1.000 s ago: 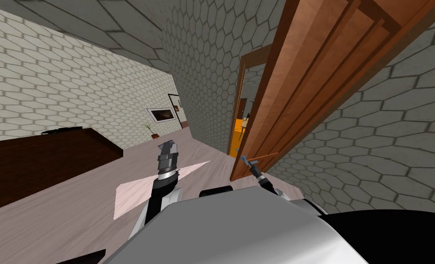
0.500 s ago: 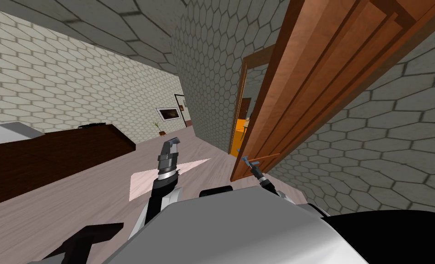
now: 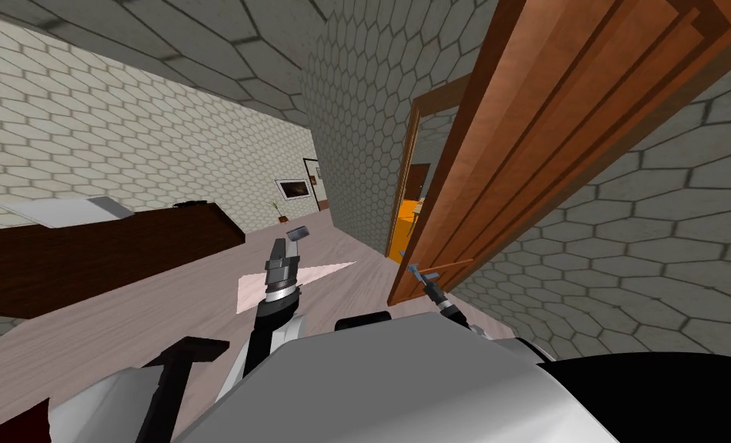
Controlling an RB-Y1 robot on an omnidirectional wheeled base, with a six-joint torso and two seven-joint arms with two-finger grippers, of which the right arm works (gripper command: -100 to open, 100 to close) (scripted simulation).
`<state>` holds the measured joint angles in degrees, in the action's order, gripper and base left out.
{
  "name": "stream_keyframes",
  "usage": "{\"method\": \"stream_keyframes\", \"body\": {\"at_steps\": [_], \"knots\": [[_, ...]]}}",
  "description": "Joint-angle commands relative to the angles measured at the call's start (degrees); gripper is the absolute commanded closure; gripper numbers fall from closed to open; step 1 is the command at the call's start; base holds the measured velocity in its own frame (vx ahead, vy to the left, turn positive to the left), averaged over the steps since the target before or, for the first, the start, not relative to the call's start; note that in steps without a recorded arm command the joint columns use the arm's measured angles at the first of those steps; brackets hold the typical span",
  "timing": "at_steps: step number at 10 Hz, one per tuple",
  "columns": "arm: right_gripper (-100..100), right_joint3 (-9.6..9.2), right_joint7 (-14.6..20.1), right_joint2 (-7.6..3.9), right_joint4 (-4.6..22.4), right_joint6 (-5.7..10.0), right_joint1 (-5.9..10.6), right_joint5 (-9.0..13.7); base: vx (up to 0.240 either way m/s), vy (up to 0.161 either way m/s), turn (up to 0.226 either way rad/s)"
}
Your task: Pull the door open
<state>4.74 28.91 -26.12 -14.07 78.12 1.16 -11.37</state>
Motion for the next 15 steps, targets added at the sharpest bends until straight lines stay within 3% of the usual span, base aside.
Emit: {"method": "stream_keyframes", "body": {"at_steps": [1,2,3,4,9,12,14,15], "knots": [[100,0.05,0.4,-0.04,-2.6,-0.82,-1.79,-0.1,-0.110,-0.072,0.043],[100,0.05,0.4,-0.04,-3.7,-0.82,-1.79,-0.1,-0.029,-0.011,-0.036],[100,0.05,0.4,-0.04,-2.6,-0.82,-1.79,-0.1,0.006,0.013,-0.006],[100,0.28,0.5,-0.34,-2.1,0.44,-2.48,-0.2,-0.077,-0.021,0.201],[100,0.67,0.7,-0.88,-1.3,2.64,-3.68,-0.4,-0.135,-0.063,0.119],[100,-1.18,-0.2,-0.08,-4.3,-0.65,-3.67,1.1,-0.129,-0.041,0.069],[100,-1.18,-0.2,-0.08,-4.3,-0.65,-3.67,1.1,-0.081,-0.017,0.012],[100,-2.47,-1.1,0.25,-5.7,-2.48,-3.32,2.5,-0.129,-0.025,0.086]]}}
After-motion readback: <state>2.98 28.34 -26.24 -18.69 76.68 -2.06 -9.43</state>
